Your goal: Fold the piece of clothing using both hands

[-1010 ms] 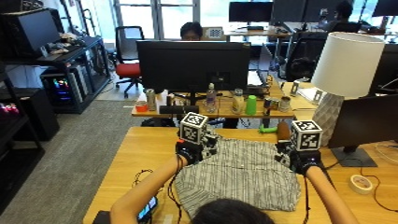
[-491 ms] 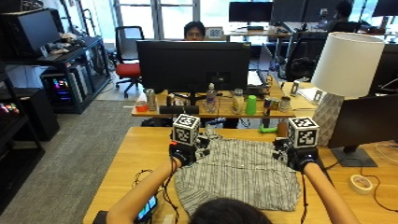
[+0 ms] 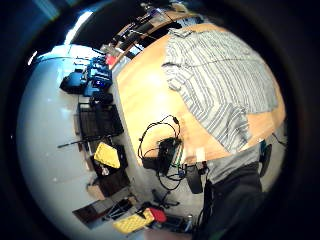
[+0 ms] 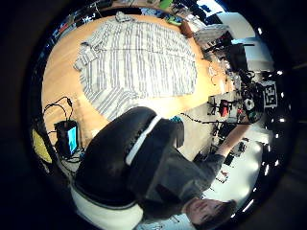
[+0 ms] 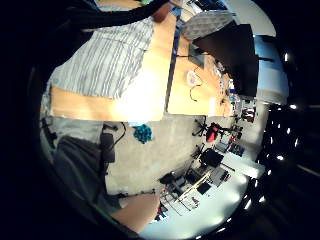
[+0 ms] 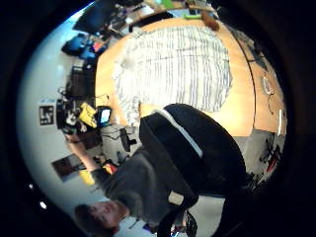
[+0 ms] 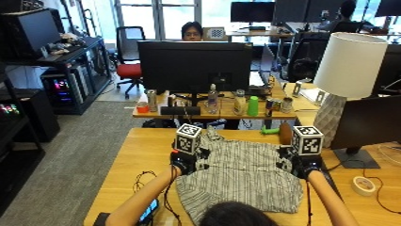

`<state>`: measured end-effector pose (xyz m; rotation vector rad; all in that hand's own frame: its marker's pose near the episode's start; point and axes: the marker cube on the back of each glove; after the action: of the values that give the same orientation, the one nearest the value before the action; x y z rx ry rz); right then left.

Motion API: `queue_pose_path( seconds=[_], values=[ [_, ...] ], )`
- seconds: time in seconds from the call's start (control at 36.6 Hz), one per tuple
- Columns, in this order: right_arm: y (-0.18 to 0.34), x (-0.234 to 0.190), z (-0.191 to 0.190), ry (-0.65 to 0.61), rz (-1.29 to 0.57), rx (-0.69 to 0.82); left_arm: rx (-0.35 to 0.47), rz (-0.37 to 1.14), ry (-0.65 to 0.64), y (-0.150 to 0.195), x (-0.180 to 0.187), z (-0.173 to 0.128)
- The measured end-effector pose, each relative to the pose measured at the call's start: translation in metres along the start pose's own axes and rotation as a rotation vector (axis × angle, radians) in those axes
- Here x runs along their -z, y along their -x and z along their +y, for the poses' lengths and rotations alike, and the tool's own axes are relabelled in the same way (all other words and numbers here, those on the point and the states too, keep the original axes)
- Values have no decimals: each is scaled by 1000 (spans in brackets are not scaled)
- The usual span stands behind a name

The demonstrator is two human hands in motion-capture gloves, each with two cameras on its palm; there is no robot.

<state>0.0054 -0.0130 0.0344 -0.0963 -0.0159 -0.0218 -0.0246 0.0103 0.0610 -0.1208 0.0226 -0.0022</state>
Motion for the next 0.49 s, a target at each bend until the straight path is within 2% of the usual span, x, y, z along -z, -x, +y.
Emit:
queue_pose_path(
  seconds=[0.33, 0.44, 0.49],
  values=[
    [-10, -100, -39, 177, -62, 25, -135, 4, 283, -17, -124, -17],
    [-8, -132, -49, 215, -84, 40, -132, -20, 341, -20, -164, -25],
    [-8, -152, -56, 239, -88, 45, -64, -16, 417, -21, -180, -20]
  ],
)
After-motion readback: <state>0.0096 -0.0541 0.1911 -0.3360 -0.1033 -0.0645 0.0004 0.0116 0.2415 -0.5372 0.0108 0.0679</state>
